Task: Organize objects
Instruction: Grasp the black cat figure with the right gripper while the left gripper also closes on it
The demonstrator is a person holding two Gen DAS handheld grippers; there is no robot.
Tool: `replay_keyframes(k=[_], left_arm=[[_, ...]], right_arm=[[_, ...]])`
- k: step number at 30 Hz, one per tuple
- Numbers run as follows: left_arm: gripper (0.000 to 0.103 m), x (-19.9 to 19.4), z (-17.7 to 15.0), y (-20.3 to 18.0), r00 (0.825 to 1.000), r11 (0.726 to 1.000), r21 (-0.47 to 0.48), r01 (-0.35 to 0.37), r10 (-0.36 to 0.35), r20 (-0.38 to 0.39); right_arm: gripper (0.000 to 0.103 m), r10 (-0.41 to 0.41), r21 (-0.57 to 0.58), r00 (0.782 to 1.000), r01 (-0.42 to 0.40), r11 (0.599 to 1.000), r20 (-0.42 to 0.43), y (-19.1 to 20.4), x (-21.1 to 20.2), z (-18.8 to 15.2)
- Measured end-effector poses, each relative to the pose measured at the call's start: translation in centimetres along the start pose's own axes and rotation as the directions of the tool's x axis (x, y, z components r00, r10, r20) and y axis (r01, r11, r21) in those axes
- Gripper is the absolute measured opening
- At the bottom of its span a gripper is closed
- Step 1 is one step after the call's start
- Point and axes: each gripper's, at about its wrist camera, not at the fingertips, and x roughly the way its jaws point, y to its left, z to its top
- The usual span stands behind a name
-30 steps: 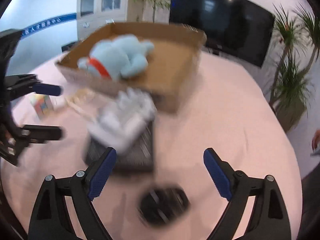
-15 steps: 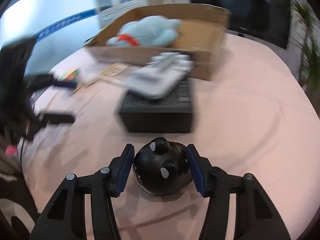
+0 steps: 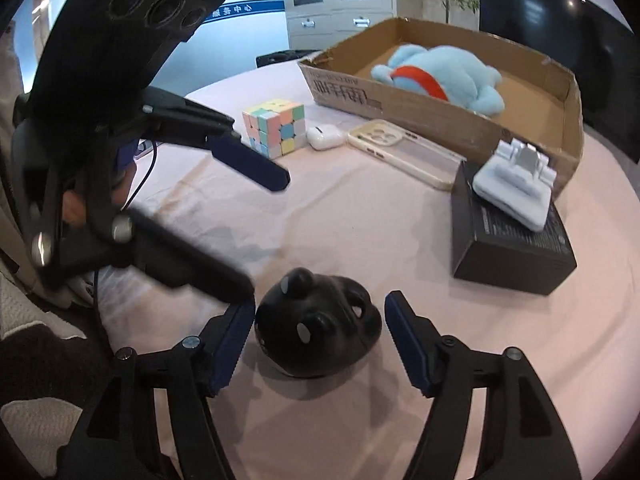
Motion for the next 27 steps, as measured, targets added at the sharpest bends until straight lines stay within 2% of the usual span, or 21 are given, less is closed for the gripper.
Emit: replay_keyframes(k=[7,9,12,14,15,27], left_arm=[[0.084,3.4,0.9,-1.6,0.99,0.996,0.055,-0.071,0.077,-0.12],[0.08,4.1,1.3,-1.8,0.982,0.992,0.066,-0.107,0.116,-0.146],[0.075,5.1,1.8,-1.8,0.973,0.992,0.066,-0.111,0.122,-0.195],[0.067,5.5,2.0,-2.0,0.972,0.992,0.079,-0.093,0.108,-0.207],[0.059,5.6,2.1,-2.2,0.972,0.994,0.085,-0.074,0.091,-0.215],[0.058,3.8,0.9,-1.3,0.981,0.996,0.092,0.001,0.017,-0.191]], right_arm=[[0.07,-0.003,0.029,0.996,0.006,1.0,-0.09,-0.9,1.5,-0.5],[0.066,-0.009,0.033,0.995,0.013,0.999,-0.104,-0.9,1.5,-0.8],[0.061,-0.003,0.014,0.995,0.005,1.0,-0.099,-0.8,1.4,-0.8],[0.06,-0.002,0.001,0.996,0.002,1.0,-0.094,-0.4,1.2,-0.9],[0.06,-0.009,-0.012,0.996,0.008,1.0,-0.093,-0.4,1.3,-0.9],[0.058,0.031,-0.07,0.998,-0.035,0.997,-0.06,1.0,1.2,-0.3]])
